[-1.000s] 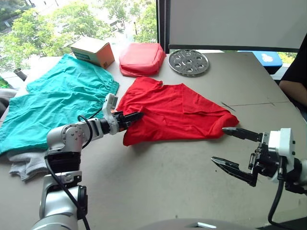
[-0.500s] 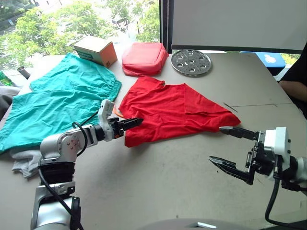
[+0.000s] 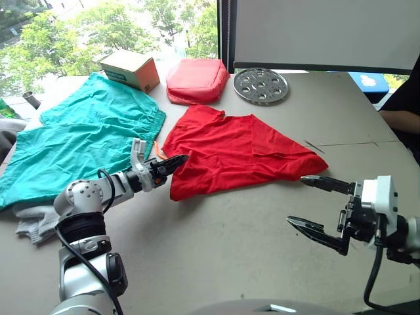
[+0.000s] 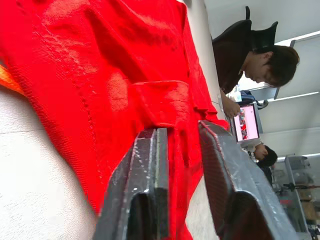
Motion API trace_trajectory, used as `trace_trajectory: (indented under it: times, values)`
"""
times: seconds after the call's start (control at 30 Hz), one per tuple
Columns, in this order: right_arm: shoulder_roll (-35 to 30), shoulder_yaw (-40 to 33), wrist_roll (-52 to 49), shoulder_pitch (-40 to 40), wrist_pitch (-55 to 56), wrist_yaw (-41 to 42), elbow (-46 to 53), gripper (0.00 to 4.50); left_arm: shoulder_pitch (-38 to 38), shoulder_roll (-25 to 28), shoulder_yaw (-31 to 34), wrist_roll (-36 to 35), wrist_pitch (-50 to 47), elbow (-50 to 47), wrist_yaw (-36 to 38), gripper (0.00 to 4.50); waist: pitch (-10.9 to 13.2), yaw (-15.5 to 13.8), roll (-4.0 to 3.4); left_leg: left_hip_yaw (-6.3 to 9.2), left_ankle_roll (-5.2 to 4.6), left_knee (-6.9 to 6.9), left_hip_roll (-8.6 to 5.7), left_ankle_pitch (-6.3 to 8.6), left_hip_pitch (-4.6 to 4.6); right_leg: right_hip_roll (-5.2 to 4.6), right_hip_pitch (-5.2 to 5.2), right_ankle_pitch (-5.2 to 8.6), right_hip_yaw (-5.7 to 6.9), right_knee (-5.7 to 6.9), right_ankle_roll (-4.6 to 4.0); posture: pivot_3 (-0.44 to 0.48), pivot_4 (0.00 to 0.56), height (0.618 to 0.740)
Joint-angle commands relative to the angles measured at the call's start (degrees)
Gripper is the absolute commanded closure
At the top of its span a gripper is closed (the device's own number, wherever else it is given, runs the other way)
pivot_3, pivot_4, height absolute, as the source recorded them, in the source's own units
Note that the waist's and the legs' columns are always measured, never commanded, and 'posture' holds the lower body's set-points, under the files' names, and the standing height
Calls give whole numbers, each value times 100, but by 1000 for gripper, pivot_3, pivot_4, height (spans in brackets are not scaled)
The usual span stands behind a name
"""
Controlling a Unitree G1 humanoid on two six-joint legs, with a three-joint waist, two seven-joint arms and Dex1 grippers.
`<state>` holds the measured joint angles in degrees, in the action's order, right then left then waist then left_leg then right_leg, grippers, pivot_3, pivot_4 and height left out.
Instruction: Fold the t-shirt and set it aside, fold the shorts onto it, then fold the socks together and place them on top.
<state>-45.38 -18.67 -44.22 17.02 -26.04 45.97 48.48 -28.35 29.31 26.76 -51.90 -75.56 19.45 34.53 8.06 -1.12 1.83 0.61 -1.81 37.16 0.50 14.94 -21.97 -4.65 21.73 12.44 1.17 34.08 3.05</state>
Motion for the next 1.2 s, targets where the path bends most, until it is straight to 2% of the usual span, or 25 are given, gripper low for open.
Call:
trace_trajectory:
  times: [0.03, 0.17, 0.27, 0.3, 0.53, 0.67, 0.73, 0.87, 0.9, 0.93, 1.0, 1.2]
  values:
    - [-72, -188, -100, 14, 33, 26, 179, 0, -37, -153, 140, -125, -72, -30, -125, 3416, 0, -2, 0, 0, 0, 0, 0, 0, 0, 0, 0, 0, 0, 0, 0, 0, 150, 740]
    - [-101, -222, -141, 18, 14, 12, 187, 0, 45, -221, 109, -74, -63, -116, -217, 3416, 0, -1, 0, 0, 0, 1, 0, 0, 0, -3, 0, 0, -2, 0, 0, 0, 150, 740]
    - [-127, -188, -138, -19, -5, 8, 155, 0, 95, -269, 138, -26, 122, -180, -286, 4365, -1, -2, -1, 0, 0, 0, 0, 0, 1, -4, 1, 0, -2, 0, -1, 0, 150, 740]
    - [-138, -155, -152, -56, -44, -24, 147, 0, 107, -267, 201, -44, 179, -211, -309, 4452, -2, -4, -3, 0, 0, 0, 0, 0, 1, -5, 1, 0, -2, 0, -1, 0, 150, 740]
    - [-281, 208, 119, -595, -257, -155, -215, 0, 433, -83, 590, -279, 399, -1021, -266, 4452, -3, 40, -2, -3, 1, -2, 3, 0, 3, -29, 2, -1, -6, -1, -2, 0, 150, 740]
    - [-336, 622, 627, -1173, -329, -329, -647, 0, 809, -35, 403, -179, 911, -1821, -36, 4452, 0, 12, -4, -4, 2, -5, 4, 1, 0, -35, 9, -1, -9, -3, -4, 0, 150, 740]
    - [-348, 766, 564, -1427, -431, -229, -804, 0, 948, -59, 284, -166, 1045, -2091, -2, 4452, 1, 2, -5, -3, 2, -4, 4, 1, -2, -38, 10, -1, -12, -6, -5, 0, 150, 740]
    - [-342, 1005, 737, -1682, -362, -63, -975, 0, 996, -184, 304, -175, 1096, -2076, -352, 4452, 2, -20, -6, 0, 2, -5, 2, 1, -5, -43, 9, -1, -23, -9, -5, 0, 150, 740]
    - [-331, 1026, 747, -1706, -350, -22, -996, 0, 985, -199, 314, -138, 1114, -2006, -463, 3784, 2, -19, -6, 1, 2, -5, 2, 1, -6, -42, 9, -1, -22, -10, -5, 0, 150, 740]
    - [-317, 1042, 755, -1722, -348, 2, -998, 0, 1010, -175, 254, -3, 1221, -1959, -518, 3479, 1, -16, -5, 2, 2, -5, 2, 1, -7, -41, 9, -1, -22, -10, -5, 0, 150, 740]
    - [-299, 1042, 762, -1726, -354, 34, -987, 0, 1050, -133, 187, 67, 1291, -1891, -507, 2588, 2, -11, -6, 1, 1, -5, 1, 1, -6, -38, 9, -1, -22, -11, -5, 0, 150, 740]
    - [-301, 982, 692, -1663, -447, 36, -826, 0, 998, -200, 281, -181, 1057, -1649, -521, 2588, 1, -2, -6, -3, 0, -5, 0, 1, -5, -32, 9, -1, -4, -9, -5, 0, 150, 740]
